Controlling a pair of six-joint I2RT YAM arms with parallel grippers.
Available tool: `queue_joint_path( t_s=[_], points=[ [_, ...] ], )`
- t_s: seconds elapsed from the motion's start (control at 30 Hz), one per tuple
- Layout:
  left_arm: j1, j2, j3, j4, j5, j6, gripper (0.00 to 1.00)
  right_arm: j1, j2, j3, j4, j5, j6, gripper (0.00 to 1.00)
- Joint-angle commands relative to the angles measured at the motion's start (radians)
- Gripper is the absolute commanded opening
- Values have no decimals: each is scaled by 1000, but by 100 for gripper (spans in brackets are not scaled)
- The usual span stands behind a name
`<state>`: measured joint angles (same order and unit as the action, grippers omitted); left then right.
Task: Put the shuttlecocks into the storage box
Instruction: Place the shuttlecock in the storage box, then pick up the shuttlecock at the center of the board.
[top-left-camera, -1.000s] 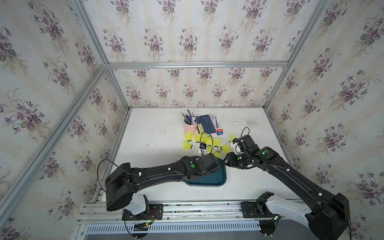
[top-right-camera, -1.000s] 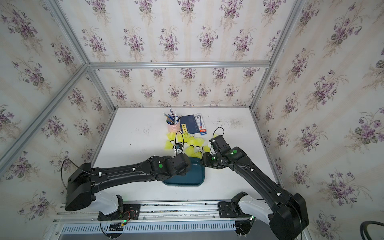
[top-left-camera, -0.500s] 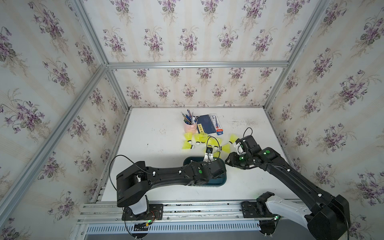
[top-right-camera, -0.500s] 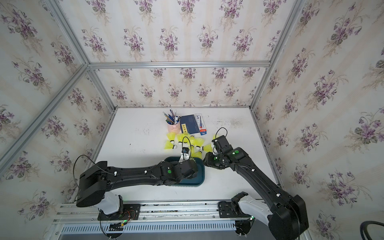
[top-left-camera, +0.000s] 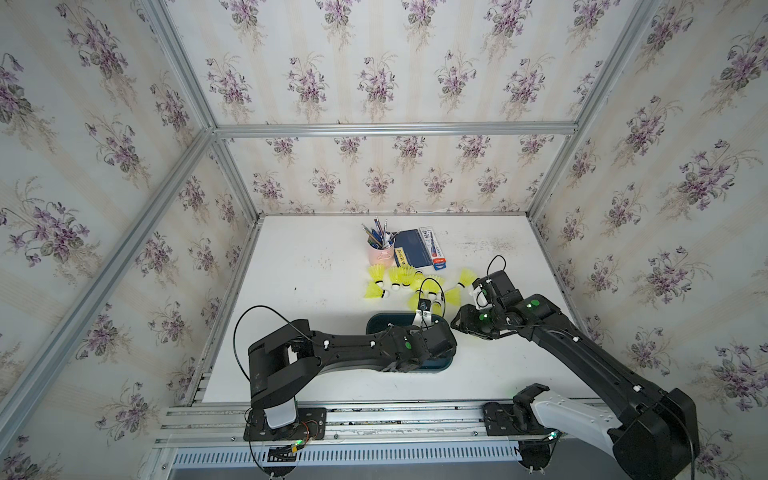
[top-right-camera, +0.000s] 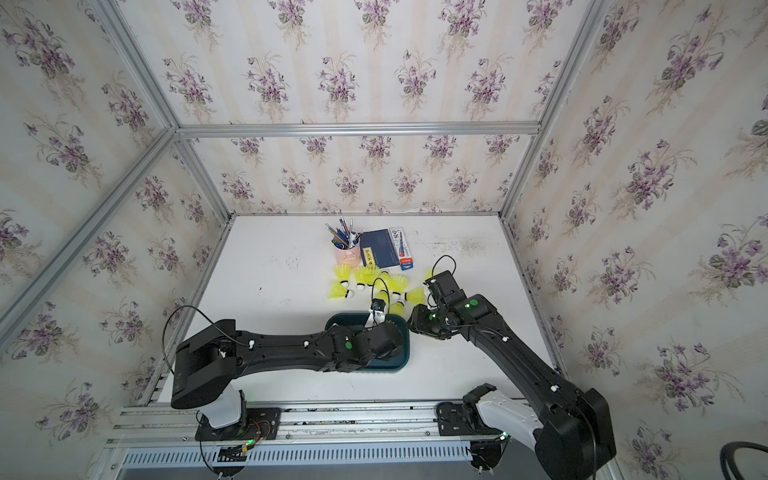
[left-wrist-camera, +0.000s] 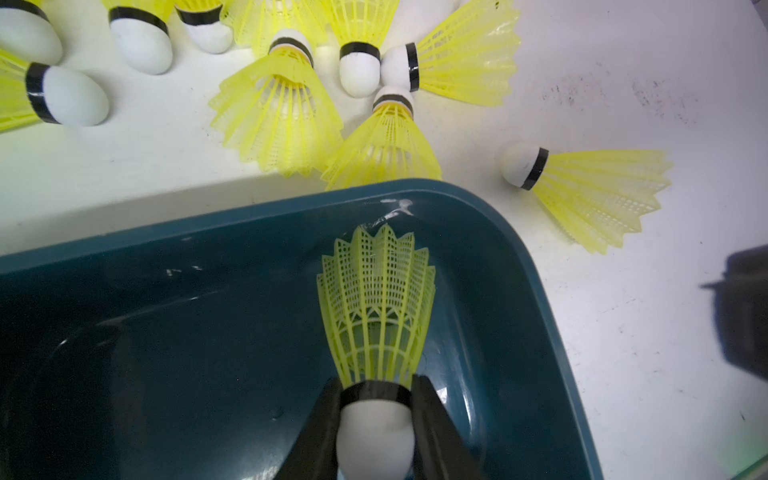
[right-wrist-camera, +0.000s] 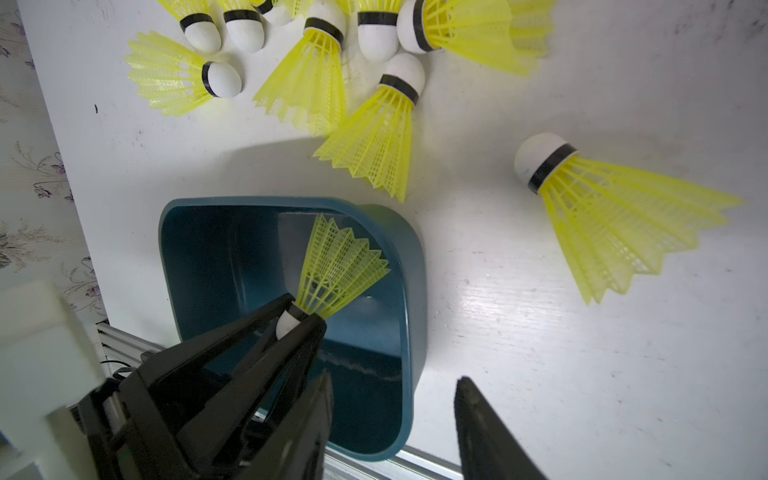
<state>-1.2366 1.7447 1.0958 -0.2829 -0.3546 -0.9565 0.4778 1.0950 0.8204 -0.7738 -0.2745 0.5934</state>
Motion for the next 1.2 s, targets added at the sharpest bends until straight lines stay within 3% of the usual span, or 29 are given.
queue_joint_path(
  t_s=[0.0,0.1,0.27,0.5,0.67,0.8,0.93,1.03,1.17],
  points=[
    [4,7,12,-29,42,5,40,-1,8,4,-6,-5,-12,52],
    [9,7,21,-58,67,18,46,0,14,4,0,-7,-11,52],
    [17,10,28,-77,116,35,48,-1,17,4,5,-8,-7,52],
    [59,-12,37,-156,134,34,42,-1,13,3,2,-6,-2,52],
    [115,-46,36,-201,250,92,35,-2,21,17,-15,15,3,51],
    [158,-78,22,-256,346,107,35,-18,50,41,-28,40,54,46],
    [215,-129,7,-268,449,137,45,-23,83,55,5,58,187,46],
    [255,-176,27,-278,493,180,70,-25,121,57,30,73,307,49],
    [324,-200,78,-301,589,262,89,-26,178,41,94,80,500,52]
  ],
)
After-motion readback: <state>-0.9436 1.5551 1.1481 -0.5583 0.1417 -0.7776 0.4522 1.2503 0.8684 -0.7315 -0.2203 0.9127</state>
